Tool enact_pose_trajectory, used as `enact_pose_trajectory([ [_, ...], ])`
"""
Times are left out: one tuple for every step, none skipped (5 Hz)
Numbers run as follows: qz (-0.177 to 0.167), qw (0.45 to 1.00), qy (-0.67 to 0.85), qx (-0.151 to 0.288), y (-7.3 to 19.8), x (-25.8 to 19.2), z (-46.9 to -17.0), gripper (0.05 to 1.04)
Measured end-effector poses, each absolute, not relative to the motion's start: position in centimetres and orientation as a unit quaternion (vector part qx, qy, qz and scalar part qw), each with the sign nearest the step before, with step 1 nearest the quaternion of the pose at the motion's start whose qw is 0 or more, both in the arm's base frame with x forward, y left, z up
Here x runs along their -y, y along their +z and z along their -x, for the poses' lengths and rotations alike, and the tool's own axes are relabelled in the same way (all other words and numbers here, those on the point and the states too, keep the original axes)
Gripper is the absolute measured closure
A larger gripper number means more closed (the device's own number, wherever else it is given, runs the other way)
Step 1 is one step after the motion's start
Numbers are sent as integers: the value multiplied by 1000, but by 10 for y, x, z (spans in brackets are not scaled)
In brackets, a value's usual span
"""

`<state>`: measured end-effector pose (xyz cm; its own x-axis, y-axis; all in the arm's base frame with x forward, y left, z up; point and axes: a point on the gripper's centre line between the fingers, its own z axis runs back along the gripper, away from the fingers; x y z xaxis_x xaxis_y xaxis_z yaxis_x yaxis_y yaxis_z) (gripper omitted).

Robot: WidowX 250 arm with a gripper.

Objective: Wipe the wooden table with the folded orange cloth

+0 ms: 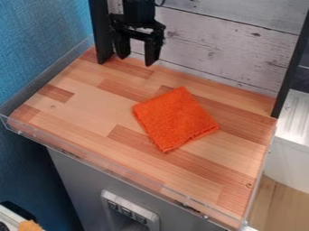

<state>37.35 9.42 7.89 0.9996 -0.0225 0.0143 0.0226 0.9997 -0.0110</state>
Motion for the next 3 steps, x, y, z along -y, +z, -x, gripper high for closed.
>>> enact_pose_trajectory([
  [2, 1000, -13, 4, 81, -103, -380, 84],
  [-2, 1000, -12, 5, 89, -110, -384, 88],
  [-4, 1000, -9, 0, 92, -114, -389, 85],
])
